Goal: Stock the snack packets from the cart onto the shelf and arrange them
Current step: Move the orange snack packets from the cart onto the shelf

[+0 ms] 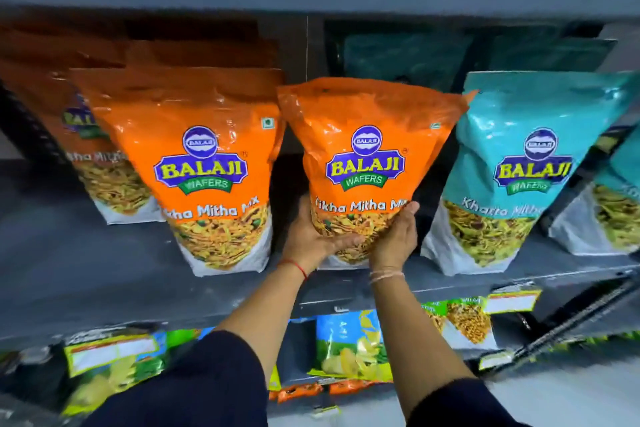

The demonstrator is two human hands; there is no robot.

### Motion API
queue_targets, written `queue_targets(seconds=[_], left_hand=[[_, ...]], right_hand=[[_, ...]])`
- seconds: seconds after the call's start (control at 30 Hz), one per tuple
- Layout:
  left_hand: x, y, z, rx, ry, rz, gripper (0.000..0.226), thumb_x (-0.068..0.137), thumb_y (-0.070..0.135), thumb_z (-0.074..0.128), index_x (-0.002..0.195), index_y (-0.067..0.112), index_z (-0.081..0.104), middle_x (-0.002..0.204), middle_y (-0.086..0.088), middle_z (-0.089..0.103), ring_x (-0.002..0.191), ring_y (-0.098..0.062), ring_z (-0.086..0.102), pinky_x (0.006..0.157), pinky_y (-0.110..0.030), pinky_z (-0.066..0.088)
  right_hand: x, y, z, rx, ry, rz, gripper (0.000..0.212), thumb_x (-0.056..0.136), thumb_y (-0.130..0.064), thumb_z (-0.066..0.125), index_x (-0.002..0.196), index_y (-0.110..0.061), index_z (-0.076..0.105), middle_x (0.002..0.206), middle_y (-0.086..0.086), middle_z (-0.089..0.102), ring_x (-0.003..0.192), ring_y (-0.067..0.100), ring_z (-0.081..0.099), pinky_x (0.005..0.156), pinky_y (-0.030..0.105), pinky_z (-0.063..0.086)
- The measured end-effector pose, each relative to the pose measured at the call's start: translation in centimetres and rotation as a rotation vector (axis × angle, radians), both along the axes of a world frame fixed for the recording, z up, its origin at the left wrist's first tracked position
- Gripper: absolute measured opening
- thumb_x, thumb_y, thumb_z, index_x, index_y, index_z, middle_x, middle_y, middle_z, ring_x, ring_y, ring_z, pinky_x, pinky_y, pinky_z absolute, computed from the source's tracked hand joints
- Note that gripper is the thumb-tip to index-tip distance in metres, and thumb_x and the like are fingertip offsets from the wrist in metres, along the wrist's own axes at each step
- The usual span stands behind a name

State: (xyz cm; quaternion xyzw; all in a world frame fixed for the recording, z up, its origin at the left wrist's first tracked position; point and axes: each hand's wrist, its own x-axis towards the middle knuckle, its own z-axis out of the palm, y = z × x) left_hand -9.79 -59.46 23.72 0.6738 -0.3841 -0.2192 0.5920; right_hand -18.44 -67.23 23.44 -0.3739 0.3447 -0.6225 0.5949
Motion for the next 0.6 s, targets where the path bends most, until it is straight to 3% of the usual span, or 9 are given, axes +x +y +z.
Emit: queue_targets(seconds=[0.17,0.3,0.37,0.43,0.5,0.53,0.6], left_hand=[[0.7,-2.4,-1.2,-0.026,0.063,0.059,0.087,0.036,0.047,0.083,0.109,0.044,0.035,0.103,0.016,0.057,0.093,-0.003,0.056,0.077,-0.019,0.045],[0.0,-1.6,-2.8,0.019,0.062,0.074,0.083,0.037,0.044,0.086,0.105,0.042,0.039,0.102,0.027,0.054,0.092,0.009,0.051,0.070,-0.003,0.044],[-1.1,-0.2,-3.3,0.017,0.039,0.155,0.083,0.051,0.033,0.086,0.120,0.022,0.041,0.118,0.012,0.055,0.107,-0.005,0.052,0.091,-0.014,0.044],[-2.6,2.1,-3.5,-0.051,-0.011,0.252,0.064,0.066,0.032,0.077,0.118,0.012,0.045,0.118,-0.002,0.054,0.112,-0.015,0.051,0.100,-0.025,0.041],[-3.7,6.0,-4.1,-0.100,-0.182,0.341,0.043,0.076,0.050,0.060,0.103,0.018,0.048,0.098,0.000,0.051,0.098,-0.006,0.050,0.090,-0.015,0.042],[-3.7,8.0,-4.4,-0.107,-0.262,0.394,0.044,0.079,0.057,0.050,0.098,0.018,0.048,0.092,-0.001,0.047,0.092,-0.003,0.047,0.085,-0.017,0.043],[-1.9,11.1,-4.7,-0.082,-0.330,0.536,0.058,0.082,0.063,0.037,0.093,0.008,0.050,0.090,-0.007,0.045,0.089,-0.017,0.046,0.081,-0.036,0.043]], right_hand=[[1.1,-2.4,-0.4,0.005,0.046,0.012,0.046,0.092,-0.043,0.036,0.102,-0.007,0.062,0.099,0.013,0.066,0.087,0.020,0.062,0.077,0.034,0.049],[-0.5,-1.3,-1.9,0.048,0.164,-0.014,0.029,0.095,-0.036,0.035,0.091,-0.021,0.060,0.099,0.007,0.064,0.085,0.007,0.060,0.076,0.024,0.048],[-1.8,0.3,-2.8,0.039,0.309,-0.128,0.037,0.095,-0.036,0.034,0.105,-0.008,0.057,0.111,0.015,0.060,0.096,0.018,0.057,0.082,0.026,0.041],[-2.7,2.4,-3.5,-0.031,0.489,-0.259,0.057,0.091,-0.044,0.031,0.110,0.005,0.053,0.115,0.026,0.056,0.107,0.034,0.050,0.088,0.035,0.038],[-2.5,6.5,-3.7,-0.119,0.628,-0.273,0.071,0.087,-0.056,0.029,0.109,0.007,0.052,0.112,0.029,0.052,0.108,0.035,0.044,0.093,0.040,0.033],[-1.9,8.9,-3.8,-0.174,0.650,-0.208,0.074,0.086,-0.060,0.027,0.109,0.007,0.052,0.112,0.029,0.050,0.108,0.032,0.041,0.095,0.038,0.031],[0.0,13.4,-3.9,-0.340,0.686,-0.026,0.072,0.087,-0.058,0.025,0.106,0.004,0.054,0.111,0.029,0.049,0.108,0.023,0.038,0.096,0.027,0.028]])
